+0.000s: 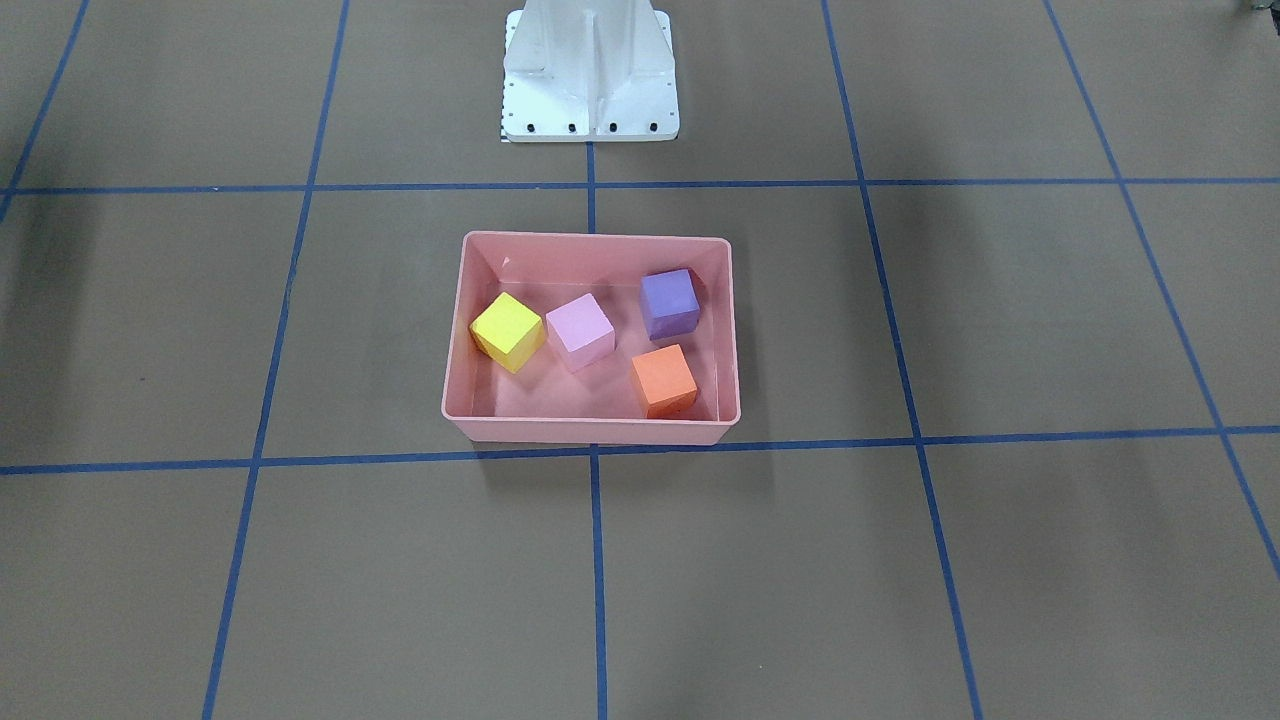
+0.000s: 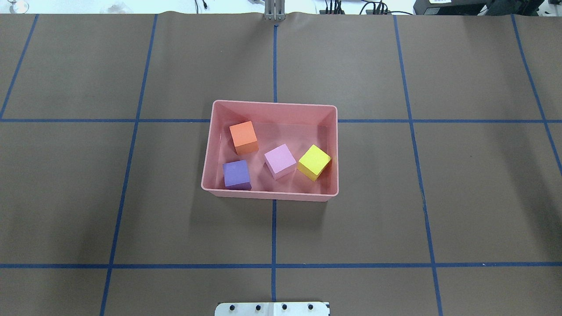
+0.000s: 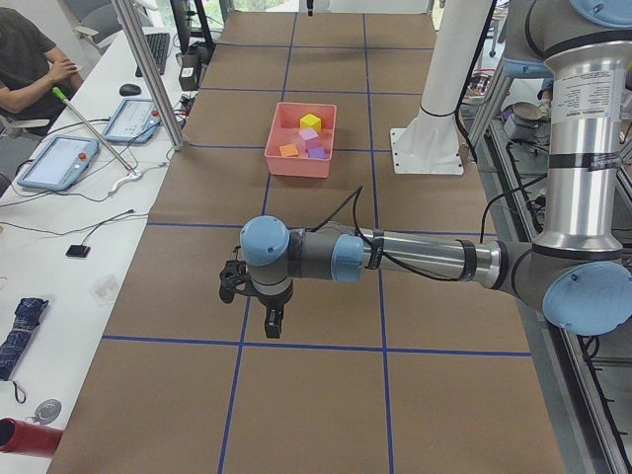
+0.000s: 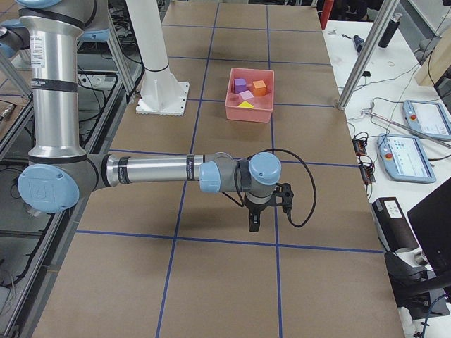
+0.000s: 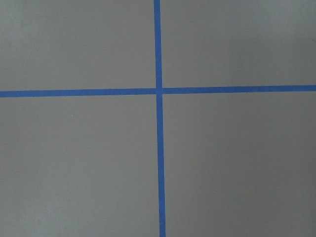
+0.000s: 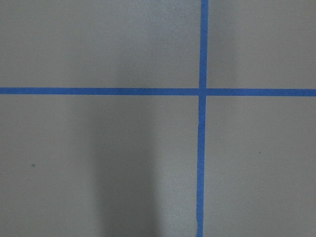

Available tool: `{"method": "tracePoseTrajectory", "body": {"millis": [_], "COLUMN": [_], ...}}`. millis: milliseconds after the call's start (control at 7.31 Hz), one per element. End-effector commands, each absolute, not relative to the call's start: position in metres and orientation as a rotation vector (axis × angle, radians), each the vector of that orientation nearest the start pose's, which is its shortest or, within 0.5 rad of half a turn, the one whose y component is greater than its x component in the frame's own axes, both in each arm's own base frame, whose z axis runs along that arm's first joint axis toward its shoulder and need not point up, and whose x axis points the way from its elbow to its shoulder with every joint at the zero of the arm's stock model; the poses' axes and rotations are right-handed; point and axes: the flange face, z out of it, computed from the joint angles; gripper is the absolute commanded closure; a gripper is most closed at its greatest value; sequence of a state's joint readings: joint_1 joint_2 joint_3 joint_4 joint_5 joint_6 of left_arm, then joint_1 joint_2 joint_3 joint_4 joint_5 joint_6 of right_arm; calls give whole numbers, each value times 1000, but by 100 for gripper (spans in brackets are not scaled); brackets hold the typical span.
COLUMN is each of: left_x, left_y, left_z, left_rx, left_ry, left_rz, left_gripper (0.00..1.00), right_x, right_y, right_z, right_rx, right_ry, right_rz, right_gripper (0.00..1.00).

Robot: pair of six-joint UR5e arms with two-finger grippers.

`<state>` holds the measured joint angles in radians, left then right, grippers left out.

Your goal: Place blocks into pink bin with both arms

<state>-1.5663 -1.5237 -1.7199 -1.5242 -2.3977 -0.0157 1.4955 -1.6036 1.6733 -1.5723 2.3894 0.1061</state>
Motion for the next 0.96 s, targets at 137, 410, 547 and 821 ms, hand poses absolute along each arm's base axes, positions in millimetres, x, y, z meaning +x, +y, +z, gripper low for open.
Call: {"method": "tracePoseTrajectory", "body": {"millis": [137, 410, 547, 821], "left_x": [-66, -67, -68, -68], "left_y": [-470, -468, -470, -469], "left_z": [609, 610, 609, 616], "left_rx": [54, 51, 51, 26], "left_ry": [819, 817, 817, 819], "left_rz": [2, -4, -7, -21], "left_gripper": [0, 0, 0, 0], "right_x": [26, 26, 26, 26], "right_y": [-478, -479, -479, -479], "right_z": [628, 628, 628, 628], "right_rx": [-21, -21, -21, -21], "right_ry": [-802, -796, -796, -796], "right_rz": [12, 12, 12, 12], "right_gripper": [0, 0, 0, 0]}}
